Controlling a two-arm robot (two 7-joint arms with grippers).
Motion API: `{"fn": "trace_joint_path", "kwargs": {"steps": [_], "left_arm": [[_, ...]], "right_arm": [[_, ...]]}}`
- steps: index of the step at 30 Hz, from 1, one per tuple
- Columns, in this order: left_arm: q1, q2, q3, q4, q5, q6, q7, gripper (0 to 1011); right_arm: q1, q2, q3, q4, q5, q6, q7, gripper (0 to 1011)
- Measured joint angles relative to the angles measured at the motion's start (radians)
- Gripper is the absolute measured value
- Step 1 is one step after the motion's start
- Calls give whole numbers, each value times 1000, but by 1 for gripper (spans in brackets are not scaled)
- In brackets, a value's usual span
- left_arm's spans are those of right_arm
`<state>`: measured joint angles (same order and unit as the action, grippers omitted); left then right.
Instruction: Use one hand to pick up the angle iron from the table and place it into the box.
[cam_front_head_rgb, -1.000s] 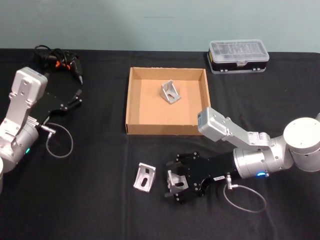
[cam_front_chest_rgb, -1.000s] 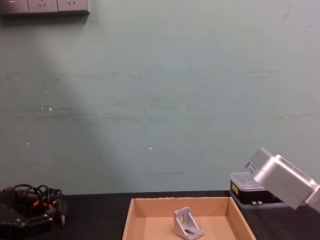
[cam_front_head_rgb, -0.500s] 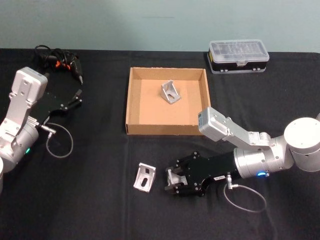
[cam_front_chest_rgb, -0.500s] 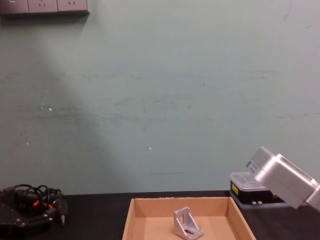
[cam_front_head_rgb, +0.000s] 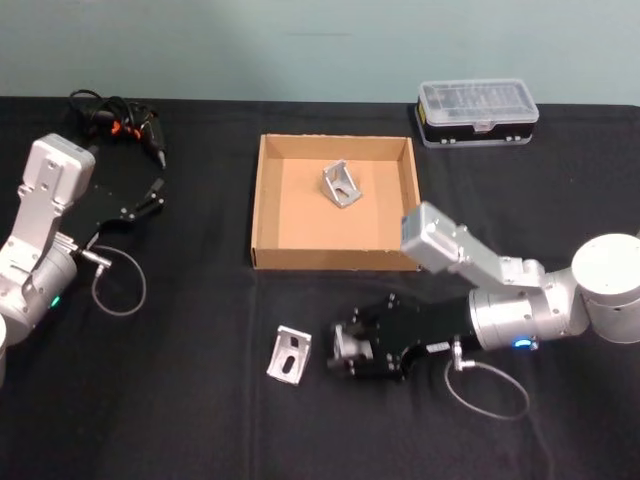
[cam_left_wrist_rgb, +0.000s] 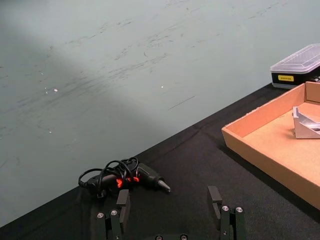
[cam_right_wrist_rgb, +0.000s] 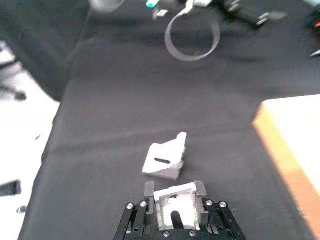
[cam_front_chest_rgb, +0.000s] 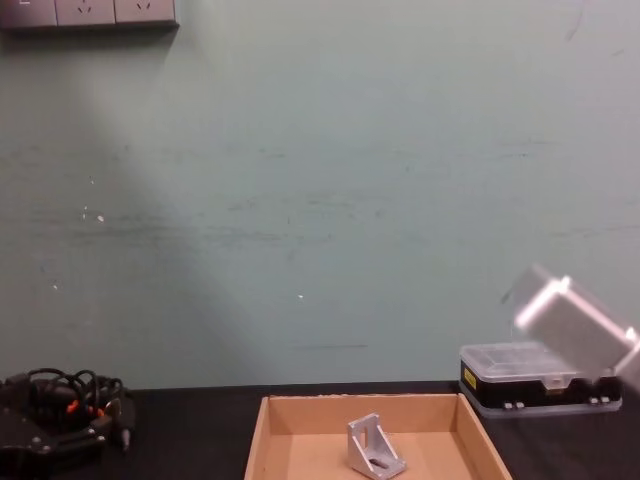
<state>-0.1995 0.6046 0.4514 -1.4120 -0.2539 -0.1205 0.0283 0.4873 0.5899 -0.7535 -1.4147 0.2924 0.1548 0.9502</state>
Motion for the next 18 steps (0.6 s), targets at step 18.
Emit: {"fn": "trace_joint_path", "kwargs": {"steps": [18], "left_arm": [[0,0,0,0,0,0,0,1011]], "right_arm": [[57,-43,132,-32,155,100,-212,472]]}}
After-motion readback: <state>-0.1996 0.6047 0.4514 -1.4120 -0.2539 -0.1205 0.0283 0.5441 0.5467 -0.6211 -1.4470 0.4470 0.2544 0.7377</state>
